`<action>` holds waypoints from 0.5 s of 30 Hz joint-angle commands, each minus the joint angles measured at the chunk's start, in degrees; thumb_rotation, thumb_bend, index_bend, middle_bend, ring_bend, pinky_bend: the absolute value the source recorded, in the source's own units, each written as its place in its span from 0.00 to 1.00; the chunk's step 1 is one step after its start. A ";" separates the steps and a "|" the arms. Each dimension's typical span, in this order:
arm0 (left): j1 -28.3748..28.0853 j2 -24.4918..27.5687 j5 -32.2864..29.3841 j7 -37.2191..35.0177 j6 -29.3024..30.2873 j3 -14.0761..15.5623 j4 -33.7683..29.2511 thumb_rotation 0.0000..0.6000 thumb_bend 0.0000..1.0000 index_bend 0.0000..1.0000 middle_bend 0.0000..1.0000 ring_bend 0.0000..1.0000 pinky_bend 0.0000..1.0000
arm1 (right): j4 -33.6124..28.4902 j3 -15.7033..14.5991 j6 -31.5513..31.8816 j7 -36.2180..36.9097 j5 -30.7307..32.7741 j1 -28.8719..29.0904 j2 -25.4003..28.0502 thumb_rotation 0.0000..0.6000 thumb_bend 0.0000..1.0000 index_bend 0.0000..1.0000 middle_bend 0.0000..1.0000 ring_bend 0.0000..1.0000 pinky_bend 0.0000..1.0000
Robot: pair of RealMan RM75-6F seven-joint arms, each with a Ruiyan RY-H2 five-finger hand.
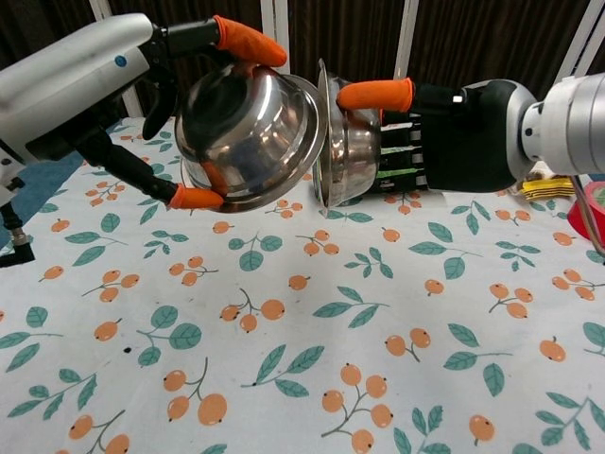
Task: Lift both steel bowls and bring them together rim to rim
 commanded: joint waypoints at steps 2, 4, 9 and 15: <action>-0.70 -0.90 -0.59 0.02 -1.09 -0.35 1.20 1.00 0.32 0.46 0.61 0.52 0.71 | -3.01 0.12 0.01 -0.41 0.01 -0.24 0.40 1.00 0.42 0.93 0.87 0.92 1.00; -0.96 -1.23 -0.66 -0.13 -1.37 -0.39 1.73 1.00 0.32 0.46 0.61 0.52 0.71 | -4.15 0.17 0.10 -0.44 0.58 -0.12 0.51 1.00 0.43 0.93 0.87 0.92 1.00; -1.31 -1.78 -0.91 -0.47 -1.95 -0.19 2.50 1.00 0.32 0.46 0.61 0.52 0.71 | -5.91 -0.24 0.89 -1.48 1.33 0.34 0.68 1.00 0.43 0.93 0.87 0.92 1.00; -1.31 -1.56 0.14 -0.62 -1.01 0.37 1.90 1.00 0.33 0.46 0.61 0.52 0.71 | -6.16 -0.59 2.27 -2.66 1.60 0.52 0.65 1.00 0.43 0.93 0.87 0.92 1.00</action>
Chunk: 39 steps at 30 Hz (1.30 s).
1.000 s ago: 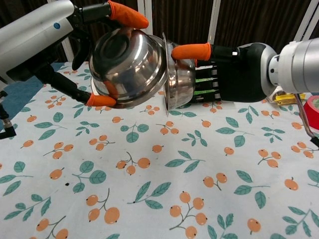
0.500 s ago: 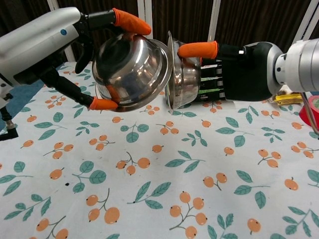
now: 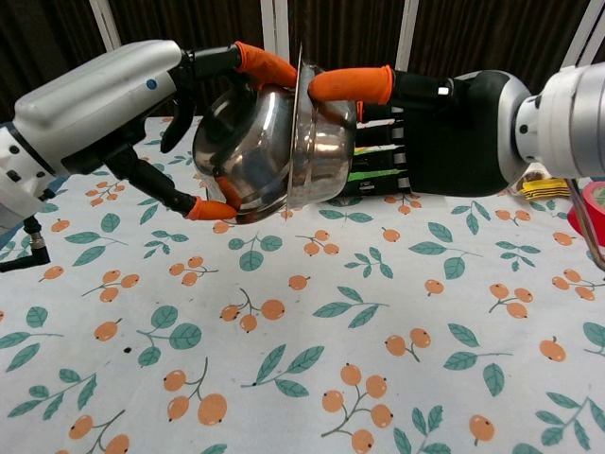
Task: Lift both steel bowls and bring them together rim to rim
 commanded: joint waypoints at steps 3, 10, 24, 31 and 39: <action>0.25 0.80 1.66 0.35 1.73 0.50 -1.25 1.00 0.34 0.46 0.61 0.52 0.71 | 0.81 -0.13 0.63 -0.41 0.38 0.02 -0.04 1.00 0.43 0.93 0.87 0.92 1.00; 0.57 1.88 2.93 1.37 2.65 1.09 -2.96 1.00 0.34 0.46 0.61 0.52 0.71 | 3.05 -0.07 0.44 -0.29 0.17 -0.45 -0.31 1.00 0.43 0.93 0.87 0.92 1.00; 1.90 6.49 1.67 -0.11 1.64 2.67 -6.60 1.00 0.34 0.46 0.61 0.52 0.71 | 12.78 -5.78 12.13 -14.70 -17.96 -3.99 -3.10 1.00 0.43 0.93 0.87 0.92 1.00; 2.73 7.61 0.11 0.70 0.34 3.21 -5.67 1.00 0.34 0.46 0.61 0.52 0.71 | 18.74 -11.12 19.25 -27.16 -27.26 -4.61 -4.75 1.00 0.43 0.93 0.87 0.92 1.00; 3.46 7.05 -3.39 -0.24 -5.27 5.74 -1.96 1.00 0.34 0.46 0.61 0.52 0.71 | 26.42 -19.30 24.47 -38.72 -34.38 -6.92 -8.59 1.00 0.43 0.93 0.87 0.92 1.00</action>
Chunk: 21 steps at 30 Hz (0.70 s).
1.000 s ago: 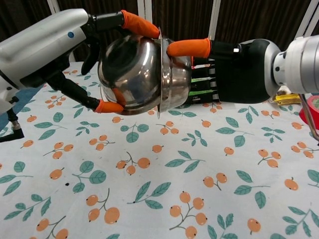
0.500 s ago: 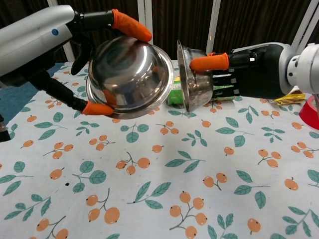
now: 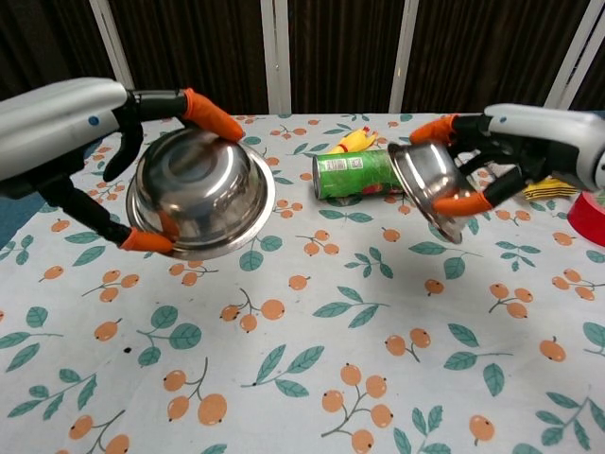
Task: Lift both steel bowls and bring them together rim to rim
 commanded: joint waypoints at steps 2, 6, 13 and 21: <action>0.24 -1.17 -2.26 -0.77 -3.60 1.39 3.08 1.00 0.34 0.46 0.61 0.52 0.71 | 5.57 -5.46 1.89 -6.71 -4.33 -1.45 -2.63 1.00 0.43 0.93 0.87 0.92 1.00; 0.44 -2.64 -4.13 -2.17 -6.44 2.23 5.83 1.00 0.34 0.46 0.61 0.52 0.71 | 9.66 -9.22 2.12 -12.48 -8.02 -1.72 -3.93 1.00 0.43 0.91 0.87 0.92 1.00; 0.36 -5.95 -4.45 -1.79 -9.68 3.78 11.82 1.00 0.30 0.44 0.59 0.52 0.69 | 13.80 -13.58 4.17 -16.29 -13.77 -3.07 -7.05 1.00 0.43 0.77 0.81 0.85 1.00; 2.05 -8.41 -5.41 1.66 -9.73 4.23 16.21 1.00 0.15 0.31 0.47 0.35 0.34 | 11.71 -15.97 3.49 -15.80 -16.56 -3.48 -6.33 1.00 0.43 0.01 0.21 0.38 0.62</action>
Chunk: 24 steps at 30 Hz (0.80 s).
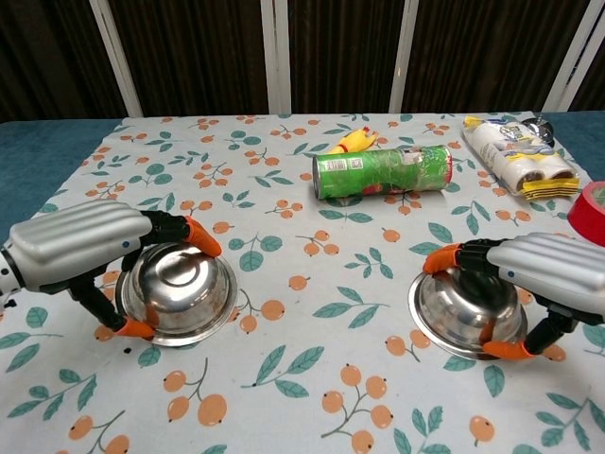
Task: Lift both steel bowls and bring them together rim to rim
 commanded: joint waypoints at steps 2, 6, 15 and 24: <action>1.13 -1.39 -1.04 0.91 -0.29 0.28 2.32 1.00 0.12 0.26 0.43 0.31 0.28 | -1.97 -0.32 1.31 0.79 -1.36 -0.62 0.29 1.00 0.43 0.00 0.14 0.33 0.59; 1.41 -1.86 -1.25 2.48 -0.51 0.29 3.61 1.00 0.08 0.09 0.29 0.20 0.17 | -2.81 -0.21 2.17 1.31 -1.80 -1.05 -0.03 1.00 0.43 0.00 0.04 0.24 0.53; 2.28 -0.95 -2.64 3.96 0.24 -0.76 1.33 0.97 0.03 0.00 0.08 0.04 0.15 | -6.94 0.35 3.98 3.33 -2.79 -1.61 0.47 0.63 0.39 0.00 0.00 0.07 0.42; 2.03 0.96 -2.03 2.89 2.72 -2.45 -3.67 0.87 0.01 0.00 0.02 0.00 0.13 | -11.69 1.48 7.68 5.21 -5.67 -2.03 1.24 0.56 0.35 0.00 0.00 0.00 0.36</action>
